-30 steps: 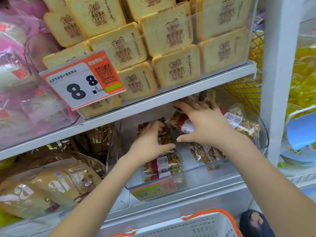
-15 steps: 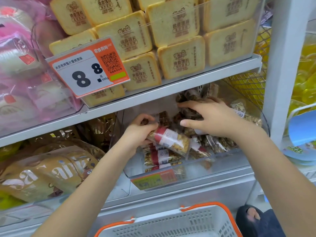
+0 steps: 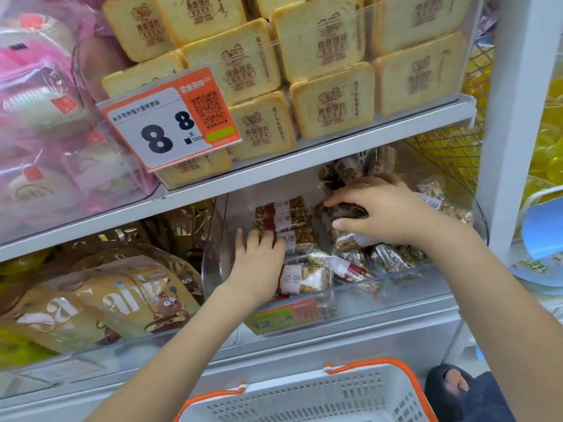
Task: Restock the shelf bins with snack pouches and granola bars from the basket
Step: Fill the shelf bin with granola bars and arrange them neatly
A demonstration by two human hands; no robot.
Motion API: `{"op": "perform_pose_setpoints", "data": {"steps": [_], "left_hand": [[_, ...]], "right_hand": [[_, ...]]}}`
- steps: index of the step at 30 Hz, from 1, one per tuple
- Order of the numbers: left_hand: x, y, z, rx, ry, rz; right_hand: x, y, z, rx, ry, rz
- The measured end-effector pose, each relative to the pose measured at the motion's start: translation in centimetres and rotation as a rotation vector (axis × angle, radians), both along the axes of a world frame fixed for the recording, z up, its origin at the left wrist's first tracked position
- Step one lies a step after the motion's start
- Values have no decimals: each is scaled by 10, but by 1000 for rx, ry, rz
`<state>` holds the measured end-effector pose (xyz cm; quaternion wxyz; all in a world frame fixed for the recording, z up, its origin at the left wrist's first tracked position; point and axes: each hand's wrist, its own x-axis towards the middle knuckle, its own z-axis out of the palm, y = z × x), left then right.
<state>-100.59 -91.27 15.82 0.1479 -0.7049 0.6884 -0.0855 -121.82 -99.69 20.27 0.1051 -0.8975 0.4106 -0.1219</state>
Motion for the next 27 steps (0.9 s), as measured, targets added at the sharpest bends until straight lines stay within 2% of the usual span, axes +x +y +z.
{"op": "perform_pose_setpoints", "data": {"steps": [2, 3, 4, 8, 11, 13, 17, 23, 27], "left_hand": [[4, 2, 9, 126, 448, -78], [3, 3, 14, 216, 608, -94], [2, 1, 16, 272, 655, -128], [5, -7, 15, 222, 535, -221], [10, -7, 15, 158, 537, -167], [8, -6, 16, 109, 482, -157], [6, -6, 19, 77, 425, -136], [5, -15, 24, 183, 434, -126], [-5, -15, 32, 310, 381, -191]], "right_hand": [[1, 0, 0, -13, 44, 12], [2, 2, -1, -25, 83, 12], [5, 5, -2, -36, 139, 6], [19, 22, -15, -8, 470, 3], [26, 26, -21, -43, 562, -21], [29, 27, -23, -58, 552, -38], [27, 27, -23, -67, 407, -109], [18, 22, -17, -77, 293, -137], [13, 18, -12, -60, 231, -146]]}}
